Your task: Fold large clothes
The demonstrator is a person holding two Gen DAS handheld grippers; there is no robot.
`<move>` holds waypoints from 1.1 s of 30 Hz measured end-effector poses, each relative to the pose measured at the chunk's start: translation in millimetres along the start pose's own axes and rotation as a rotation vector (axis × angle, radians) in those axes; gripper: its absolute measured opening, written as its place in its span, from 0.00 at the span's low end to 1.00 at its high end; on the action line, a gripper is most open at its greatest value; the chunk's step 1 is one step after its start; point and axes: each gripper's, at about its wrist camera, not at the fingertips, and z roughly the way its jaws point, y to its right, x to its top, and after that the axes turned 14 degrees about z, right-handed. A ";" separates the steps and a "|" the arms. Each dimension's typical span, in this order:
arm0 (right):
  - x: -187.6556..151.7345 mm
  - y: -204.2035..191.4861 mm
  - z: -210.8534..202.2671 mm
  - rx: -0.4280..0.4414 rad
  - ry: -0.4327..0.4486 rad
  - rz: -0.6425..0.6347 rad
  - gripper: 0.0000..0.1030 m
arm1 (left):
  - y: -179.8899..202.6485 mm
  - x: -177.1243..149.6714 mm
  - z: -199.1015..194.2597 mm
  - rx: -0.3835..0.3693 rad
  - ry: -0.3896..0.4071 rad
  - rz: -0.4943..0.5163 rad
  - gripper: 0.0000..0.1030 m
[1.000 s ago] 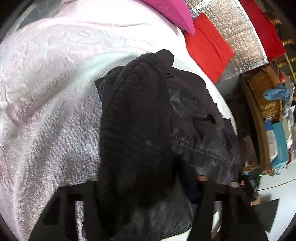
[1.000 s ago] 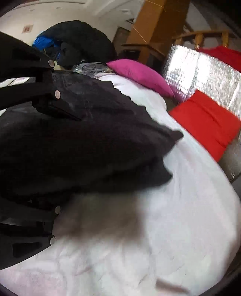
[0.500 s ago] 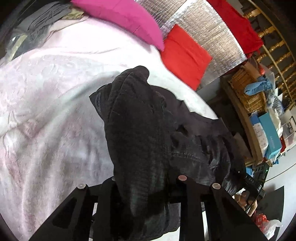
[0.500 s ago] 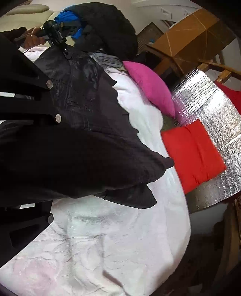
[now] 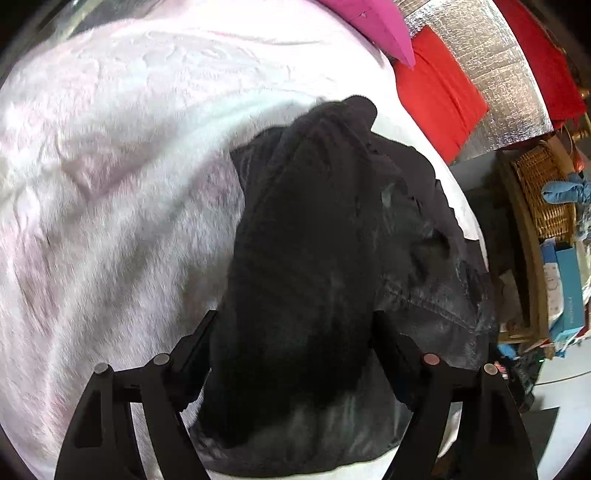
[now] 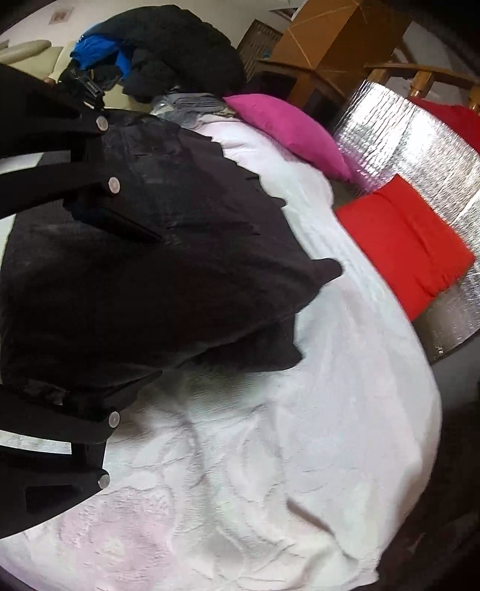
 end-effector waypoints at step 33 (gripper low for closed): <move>-98.5 22.4 9.8 0.215 0.016 0.418 0.72 | 9.2 -104.2 -26.3 -0.124 0.159 -0.285 0.80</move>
